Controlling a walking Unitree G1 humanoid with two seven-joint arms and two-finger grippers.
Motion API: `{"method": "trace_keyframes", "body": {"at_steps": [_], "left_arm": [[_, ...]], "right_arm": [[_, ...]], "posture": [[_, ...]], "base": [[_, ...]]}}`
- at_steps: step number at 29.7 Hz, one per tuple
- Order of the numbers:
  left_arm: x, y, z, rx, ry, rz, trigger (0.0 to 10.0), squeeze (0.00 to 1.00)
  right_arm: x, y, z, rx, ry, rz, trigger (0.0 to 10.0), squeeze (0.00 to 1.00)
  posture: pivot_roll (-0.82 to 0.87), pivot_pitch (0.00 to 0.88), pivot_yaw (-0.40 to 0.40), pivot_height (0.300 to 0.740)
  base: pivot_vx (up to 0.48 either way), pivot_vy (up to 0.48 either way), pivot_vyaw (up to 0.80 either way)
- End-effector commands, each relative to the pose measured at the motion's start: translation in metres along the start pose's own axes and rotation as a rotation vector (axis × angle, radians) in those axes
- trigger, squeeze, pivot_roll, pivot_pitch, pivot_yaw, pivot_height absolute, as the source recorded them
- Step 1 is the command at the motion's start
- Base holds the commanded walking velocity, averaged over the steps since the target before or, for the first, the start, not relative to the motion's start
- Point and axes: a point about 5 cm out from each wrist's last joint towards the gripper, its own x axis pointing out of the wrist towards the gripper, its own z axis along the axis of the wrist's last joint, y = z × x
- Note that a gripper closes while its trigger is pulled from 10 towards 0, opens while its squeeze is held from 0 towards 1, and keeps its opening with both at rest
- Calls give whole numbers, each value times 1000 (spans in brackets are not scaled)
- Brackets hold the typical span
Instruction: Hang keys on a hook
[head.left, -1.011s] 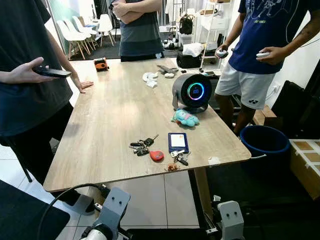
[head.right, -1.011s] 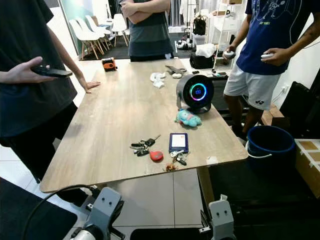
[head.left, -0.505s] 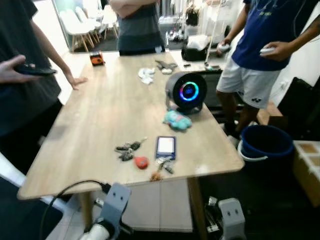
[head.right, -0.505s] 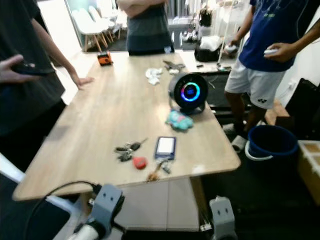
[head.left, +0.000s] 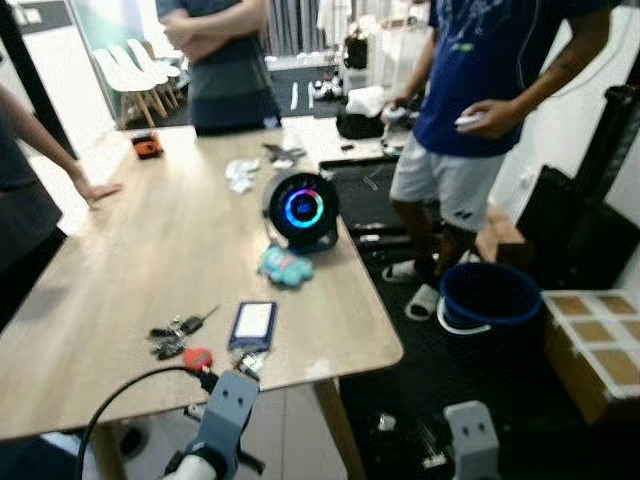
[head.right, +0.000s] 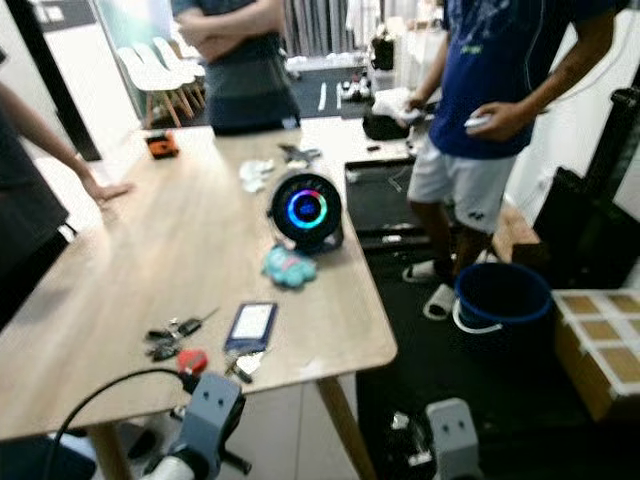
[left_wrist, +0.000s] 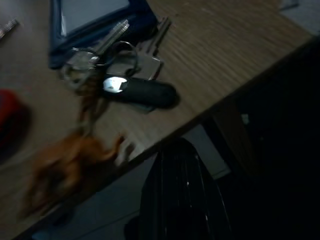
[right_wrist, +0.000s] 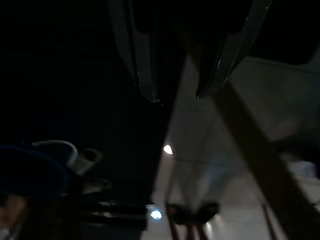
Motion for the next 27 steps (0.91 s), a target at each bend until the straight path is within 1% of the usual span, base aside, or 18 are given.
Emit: {"method": "trace_keyframes", "body": {"at_steps": [1,5,7,8,9,10,11,13,14,16,17,19,20,21,22,24,25,27], "left_arm": [[-1,4,-7,15,43,29,10000,0],[0,10,-9,46,67,73,10000,0],[1,16,-9,54,78,114,10000,0],[-1,22,-11,66,92,140,10000,0],[-1,22,-11,66,92,140,10000,0],[-3,29,-14,84,110,161,10000,0],[-9,38,-21,97,139,175,10000,0],[-16,46,-30,109,172,163,10000,0],[-16,46,-30,109,172,163,10000,0],[-24,57,-38,137,208,145,10000,0],[-24,57,-38,137,208,145,10000,0],[-34,76,-44,181,248,151,10000,0],[-34,76,-44,181,248,151,10000,0],[-40,90,-47,202,277,181,10000,0],[-40,90,-47,202,277,181,10000,0],[-51,124,-51,255,347,301,10000,0],[-51,124,-51,255,347,301,10000,0],[-59,150,-50,283,379,413,10000,0]], "right_arm": [[-1,7,-5,11,19,18,10000,0],[-1,7,-5,12,17,17,10000,0],[-1,6,-4,12,16,16,10000,0],[-1,6,-4,11,16,14,10000,0],[-1,6,-4,11,16,14,10000,0],[-1,5,-4,11,15,11,10000,0],[-2,4,-4,11,15,7,10000,0],[-2,2,-4,10,16,2,10000,0],[-2,2,-4,10,16,2,10000,0],[-1,0,-4,9,16,-3,10000,0],[-1,0,-4,9,16,-3,10000,0],[-1,-1,-4,8,15,-5,10000,0],[-1,-1,-4,8,15,-5,10000,0],[0,-1,-3,8,15,-6,10000,0],[0,-1,-3,8,15,-6,10000,0],[0,-2,-3,7,14,-6,10000,0],[0,-2,-3,7,14,-6,10000,0],[1,-2,-3,7,14,-5,10000,0]], "posture": [[46,115,65,740],[45,113,66,740],[44,113,69,740],[45,113,71,740],[45,113,71,740],[45,113,71,740],[46,112,73,740],[46,112,73,740],[46,112,73,740],[49,111,74,740],[49,111,74,740],[49,111,74,740],[49,111,74,740],[53,111,71,740],[53,111,71,740],[59,112,69,740],[59,112,69,740],[62,113,67,740]], "base": [[0,0,0],[0,0,0],[0,0,0],[0,0,0],[0,0,0],[0,0,0],[0,0,0],[0,0,0],[0,0,0],[0,0,0],[0,0,0],[0,0,0],[0,0,0],[0,0,0],[0,0,0],[0,0,0],[0,0,0],[0,0,0]]}}
